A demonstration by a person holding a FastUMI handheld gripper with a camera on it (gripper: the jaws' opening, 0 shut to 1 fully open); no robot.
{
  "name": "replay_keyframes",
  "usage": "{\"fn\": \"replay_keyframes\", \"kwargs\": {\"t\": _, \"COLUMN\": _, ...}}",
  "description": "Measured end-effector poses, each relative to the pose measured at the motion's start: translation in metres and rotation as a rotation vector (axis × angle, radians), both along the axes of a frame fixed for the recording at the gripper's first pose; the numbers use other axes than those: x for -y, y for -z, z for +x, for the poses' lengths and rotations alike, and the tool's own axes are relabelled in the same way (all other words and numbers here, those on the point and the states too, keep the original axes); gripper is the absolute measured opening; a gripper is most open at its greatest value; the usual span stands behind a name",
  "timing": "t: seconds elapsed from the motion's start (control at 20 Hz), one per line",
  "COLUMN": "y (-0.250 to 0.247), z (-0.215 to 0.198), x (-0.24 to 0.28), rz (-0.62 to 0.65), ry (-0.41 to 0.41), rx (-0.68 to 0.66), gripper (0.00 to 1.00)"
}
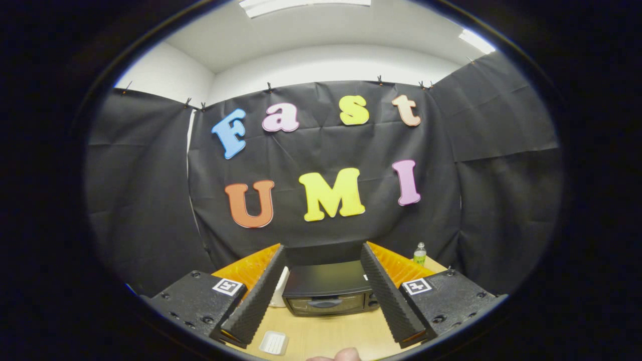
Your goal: Open the toaster oven, put the food inside, and close the toaster oven door.
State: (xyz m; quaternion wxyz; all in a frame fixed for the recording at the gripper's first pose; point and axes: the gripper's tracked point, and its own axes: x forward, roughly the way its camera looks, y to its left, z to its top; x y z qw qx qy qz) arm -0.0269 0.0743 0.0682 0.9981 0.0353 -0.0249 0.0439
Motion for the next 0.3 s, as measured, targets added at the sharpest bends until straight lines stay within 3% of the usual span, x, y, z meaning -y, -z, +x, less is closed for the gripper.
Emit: {"fn": "replay_keyframes", "kwargs": {"t": 0.3, "y": 0.0045, "z": 0.0002, "x": -0.0042, "rz": -0.012, "ry": 0.002, "rx": -0.002, "gripper": 1.0}}
